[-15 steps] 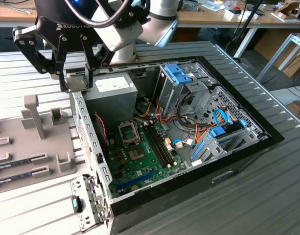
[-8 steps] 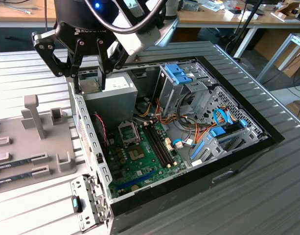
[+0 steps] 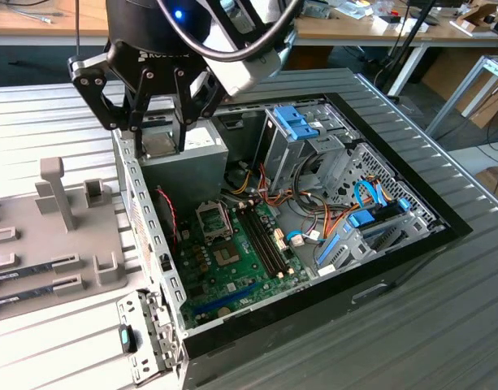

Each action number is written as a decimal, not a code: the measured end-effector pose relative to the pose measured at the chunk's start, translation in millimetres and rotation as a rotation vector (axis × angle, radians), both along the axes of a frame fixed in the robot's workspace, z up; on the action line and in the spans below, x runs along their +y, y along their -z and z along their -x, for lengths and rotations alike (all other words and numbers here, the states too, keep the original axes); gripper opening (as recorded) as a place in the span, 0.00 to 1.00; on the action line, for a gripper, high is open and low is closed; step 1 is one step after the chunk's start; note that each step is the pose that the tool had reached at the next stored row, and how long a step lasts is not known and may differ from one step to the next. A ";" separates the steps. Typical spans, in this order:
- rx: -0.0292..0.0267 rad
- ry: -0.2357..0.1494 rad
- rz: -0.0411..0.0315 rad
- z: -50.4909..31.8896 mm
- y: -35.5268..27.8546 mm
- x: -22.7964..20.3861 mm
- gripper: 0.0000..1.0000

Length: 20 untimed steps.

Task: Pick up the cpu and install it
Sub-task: 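Pick up the cpu and move it towards the insertion slot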

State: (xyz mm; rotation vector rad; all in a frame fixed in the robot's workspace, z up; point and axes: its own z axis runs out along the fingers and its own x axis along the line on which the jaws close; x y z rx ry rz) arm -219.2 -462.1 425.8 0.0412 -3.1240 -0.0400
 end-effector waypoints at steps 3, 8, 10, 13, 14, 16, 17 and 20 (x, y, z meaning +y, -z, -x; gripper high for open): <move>0.0000 0.000 0.0000 -3.0 0.7 -1.8 0.47; 0.0000 0.000 0.0000 -7.1 1.9 -5.4 0.47; 0.0000 0.000 -0.0001 -8.3 2.4 -6.5 0.47; -0.0001 0.000 -0.0001 -10.3 3.3 -8.3 0.47; 0.0000 0.000 0.0000 -10.8 3.4 -8.9 0.47; -0.0001 0.000 -0.0001 -12.2 4.1 -10.5 0.47; -0.0001 0.000 -0.0001 -12.6 4.3 -11.0 0.47; 0.0000 0.000 0.0000 -14.0 5.2 -12.9 0.47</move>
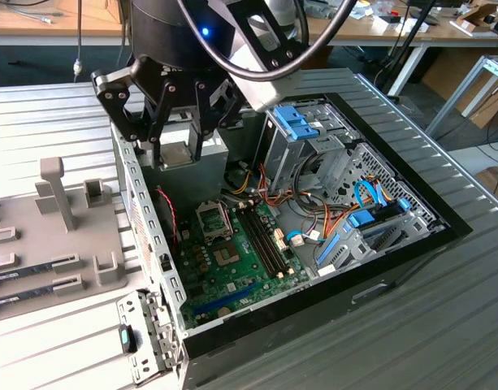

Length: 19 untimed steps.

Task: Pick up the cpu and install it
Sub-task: 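Pick up the cpu and move it towards the insertion slot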

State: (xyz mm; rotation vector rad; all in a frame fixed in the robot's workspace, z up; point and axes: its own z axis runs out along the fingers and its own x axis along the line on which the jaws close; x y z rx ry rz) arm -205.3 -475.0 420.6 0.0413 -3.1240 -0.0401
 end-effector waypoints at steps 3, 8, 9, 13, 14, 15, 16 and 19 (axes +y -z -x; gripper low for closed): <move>0.0000 0.000 0.0000 -1.0 1.5 -2.4 0.47; 0.0000 0.000 0.0000 -1.9 3.9 -5.5 0.47; -0.0001 0.000 0.0000 -2.2 4.6 -6.4 0.47; 0.0000 0.000 0.0000 -2.9 6.3 -8.4 0.47; 0.0000 0.000 0.0000 -3.3 6.8 -9.1 0.47; 0.0000 0.000 0.0001 -3.6 7.2 -9.5 0.47; 0.0001 0.000 0.0001 -3.8 7.4 -9.8 0.47; 0.0001 0.000 0.0001 -5.0 8.9 -11.3 0.47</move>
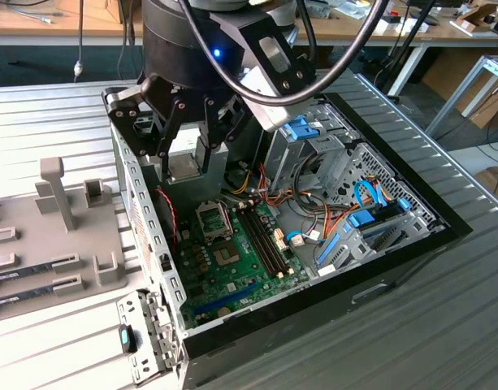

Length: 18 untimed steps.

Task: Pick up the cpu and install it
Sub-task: 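Pick up the cpu and move it towards the insertion slot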

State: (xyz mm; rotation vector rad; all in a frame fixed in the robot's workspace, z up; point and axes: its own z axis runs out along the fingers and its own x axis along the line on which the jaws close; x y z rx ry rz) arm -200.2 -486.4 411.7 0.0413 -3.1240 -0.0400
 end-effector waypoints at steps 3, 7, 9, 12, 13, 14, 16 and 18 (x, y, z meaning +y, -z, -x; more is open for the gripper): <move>-0.0001 0.000 0.0000 -1.4 1.6 -1.9 0.47; -0.0001 0.000 -0.0001 -2.6 3.1 -3.6 0.47; -0.0002 0.000 -0.0002 -3.3 3.8 -4.6 0.47; -0.0001 0.000 -0.0001 -4.6 5.1 -6.3 0.47; -0.0001 0.000 -0.0001 -5.2 5.8 -7.3 0.47; -0.0001 0.000 -0.0002 -5.8 6.3 -7.9 0.47; -0.0001 0.000 -0.0001 -7.0 7.4 -9.6 0.47; -0.0001 0.000 -0.0001 -7.6 8.0 -10.4 0.47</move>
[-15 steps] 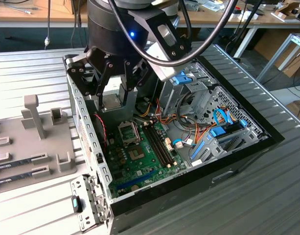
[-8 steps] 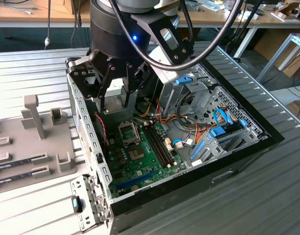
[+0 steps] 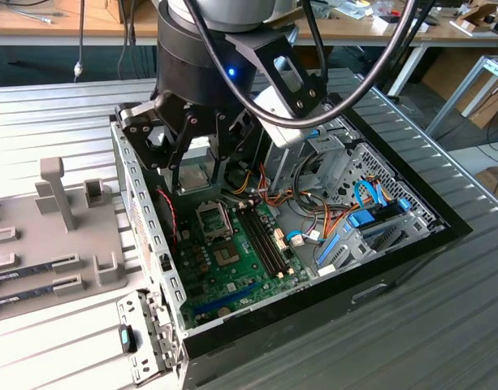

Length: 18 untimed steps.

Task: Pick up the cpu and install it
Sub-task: 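Pick up the cpu and move it towards the insertion slot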

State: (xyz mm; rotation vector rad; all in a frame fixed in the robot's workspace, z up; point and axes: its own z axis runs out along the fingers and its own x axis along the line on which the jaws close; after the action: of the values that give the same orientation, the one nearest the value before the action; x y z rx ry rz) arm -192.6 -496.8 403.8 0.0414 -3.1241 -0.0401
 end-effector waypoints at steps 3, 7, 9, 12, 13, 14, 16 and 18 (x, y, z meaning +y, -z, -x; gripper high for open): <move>0.0000 0.000 0.0000 -1.3 1.1 -1.6 0.47; 0.0000 0.000 0.0000 -3.0 2.6 -3.7 0.47; 0.0000 0.000 0.0000 -4.2 3.4 -4.9 0.47; 0.0000 0.000 0.0001 -6.0 4.9 -6.8 0.47; 0.0000 0.000 0.0000 -6.4 5.2 -7.3 0.47; 0.0000 0.000 0.0000 -6.7 5.5 -7.7 0.47; 0.0000 0.000 0.0001 -7.7 6.3 -8.8 0.47; 0.0000 0.000 0.0000 -8.4 6.9 -9.6 0.47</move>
State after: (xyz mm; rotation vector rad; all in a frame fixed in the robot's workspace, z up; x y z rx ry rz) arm -184.2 -506.4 396.9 0.0413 -3.1241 -0.0402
